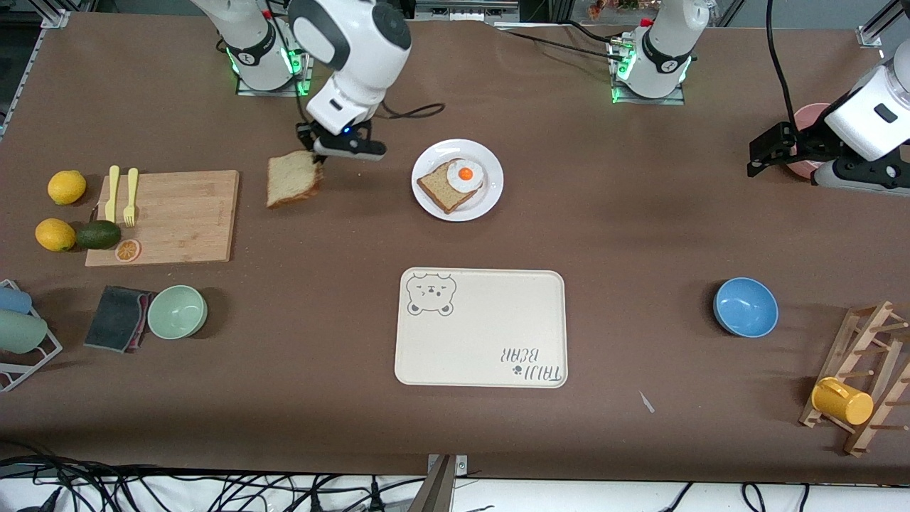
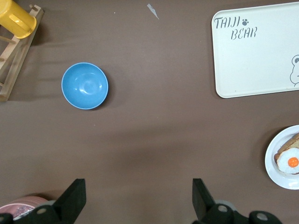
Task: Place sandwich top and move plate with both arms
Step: 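Lift the bread slice with the right gripper toward the white plate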
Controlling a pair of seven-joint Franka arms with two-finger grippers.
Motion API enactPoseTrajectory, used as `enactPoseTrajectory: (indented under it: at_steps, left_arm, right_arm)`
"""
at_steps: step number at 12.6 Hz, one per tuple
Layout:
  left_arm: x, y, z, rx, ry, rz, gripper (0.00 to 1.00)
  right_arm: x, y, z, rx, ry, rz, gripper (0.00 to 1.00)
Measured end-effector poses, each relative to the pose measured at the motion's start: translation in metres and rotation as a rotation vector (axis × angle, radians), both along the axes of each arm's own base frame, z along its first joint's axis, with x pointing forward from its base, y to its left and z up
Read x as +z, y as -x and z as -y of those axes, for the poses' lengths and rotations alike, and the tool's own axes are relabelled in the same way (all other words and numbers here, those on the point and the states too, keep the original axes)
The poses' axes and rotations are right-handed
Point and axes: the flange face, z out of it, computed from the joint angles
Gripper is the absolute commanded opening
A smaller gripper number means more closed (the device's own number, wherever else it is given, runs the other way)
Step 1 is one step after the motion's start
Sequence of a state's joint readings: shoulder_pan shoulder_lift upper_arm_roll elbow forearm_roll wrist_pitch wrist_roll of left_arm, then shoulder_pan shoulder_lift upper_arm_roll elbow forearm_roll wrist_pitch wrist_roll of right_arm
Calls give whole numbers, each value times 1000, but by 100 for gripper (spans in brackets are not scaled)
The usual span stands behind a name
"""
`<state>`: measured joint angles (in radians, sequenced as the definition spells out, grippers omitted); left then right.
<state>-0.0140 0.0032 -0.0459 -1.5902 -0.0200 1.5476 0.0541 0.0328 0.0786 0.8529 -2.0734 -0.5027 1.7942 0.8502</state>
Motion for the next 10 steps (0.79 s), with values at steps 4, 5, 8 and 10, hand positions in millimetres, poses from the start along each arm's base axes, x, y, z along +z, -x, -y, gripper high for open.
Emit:
enactPoseTrajectory:
  at_steps: [4,5,8,10]
  left_arm:
    - [0,0,-1,2,0,-1,100]
    - [0,0,-1,2,0,-1,100]
    - [0,0,-1,2,0,-1,100]
    - [0,0,-1,2,0,-1,100]
  right_arm:
    - [21,67,-83,92,-147,55,0]
    - [17,79,-100,99,-213,72,0]
    - [-6,91,-132,121,-334,110,0]
    - [-14,101,-142,111,-351,114,0]
